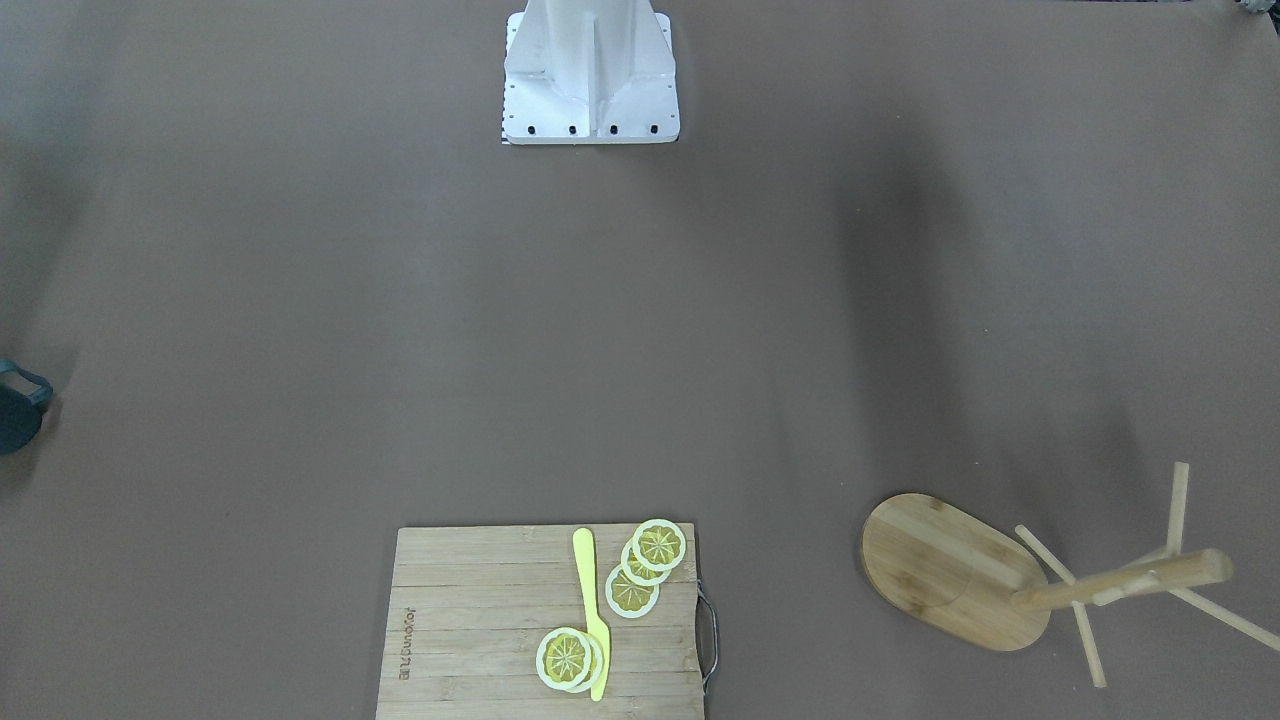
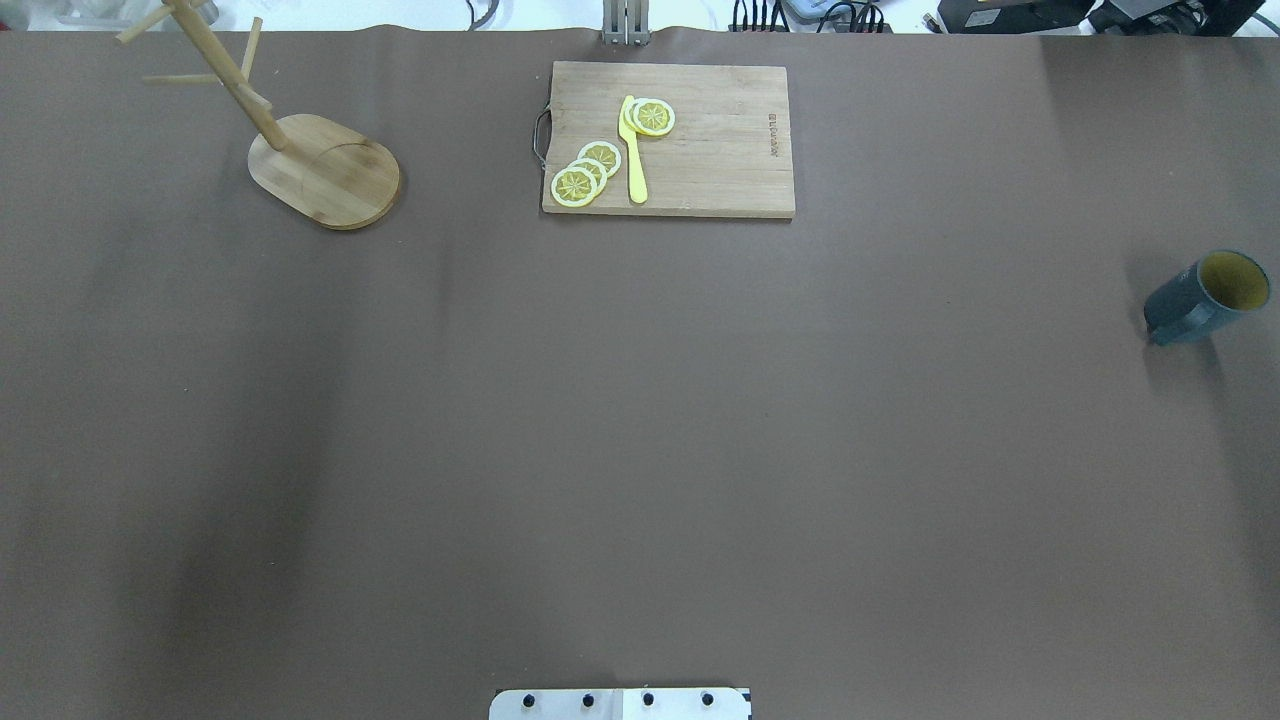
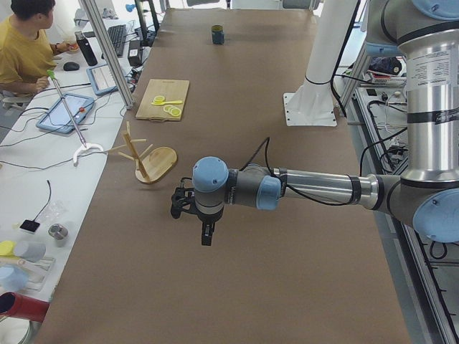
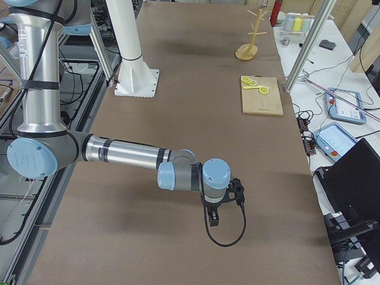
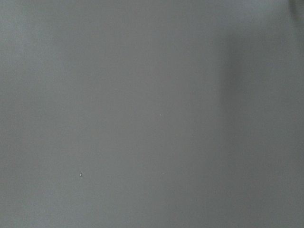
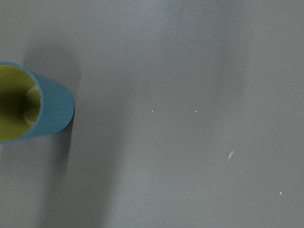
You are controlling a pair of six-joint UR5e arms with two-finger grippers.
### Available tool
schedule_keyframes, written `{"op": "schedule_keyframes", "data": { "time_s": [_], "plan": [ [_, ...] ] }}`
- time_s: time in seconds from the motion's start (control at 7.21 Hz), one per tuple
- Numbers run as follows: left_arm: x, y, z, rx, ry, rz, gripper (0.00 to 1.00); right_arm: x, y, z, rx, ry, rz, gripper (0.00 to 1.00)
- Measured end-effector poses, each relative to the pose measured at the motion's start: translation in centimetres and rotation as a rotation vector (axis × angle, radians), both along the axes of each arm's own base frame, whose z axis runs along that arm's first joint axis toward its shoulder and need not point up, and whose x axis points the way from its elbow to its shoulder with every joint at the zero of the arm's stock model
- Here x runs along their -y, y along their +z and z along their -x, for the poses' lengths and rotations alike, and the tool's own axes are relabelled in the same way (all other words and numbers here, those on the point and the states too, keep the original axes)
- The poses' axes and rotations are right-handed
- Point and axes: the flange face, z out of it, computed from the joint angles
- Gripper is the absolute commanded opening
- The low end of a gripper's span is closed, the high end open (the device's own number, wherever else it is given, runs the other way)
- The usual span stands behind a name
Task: Hang cup on storage rack
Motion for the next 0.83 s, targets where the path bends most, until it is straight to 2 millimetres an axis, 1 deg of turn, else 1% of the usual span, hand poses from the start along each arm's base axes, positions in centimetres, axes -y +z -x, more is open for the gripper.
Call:
{"op": "schedule_keyframes", "data": {
  "time_s": [0.83],
  "plan": [
    [-0.28, -0.64, -0.12, -0.001, 0.002, -0.012, 0.99, -0.34, 0.25, 0.11, 0.007, 0.006, 0.004, 1.0]
  ]
}}
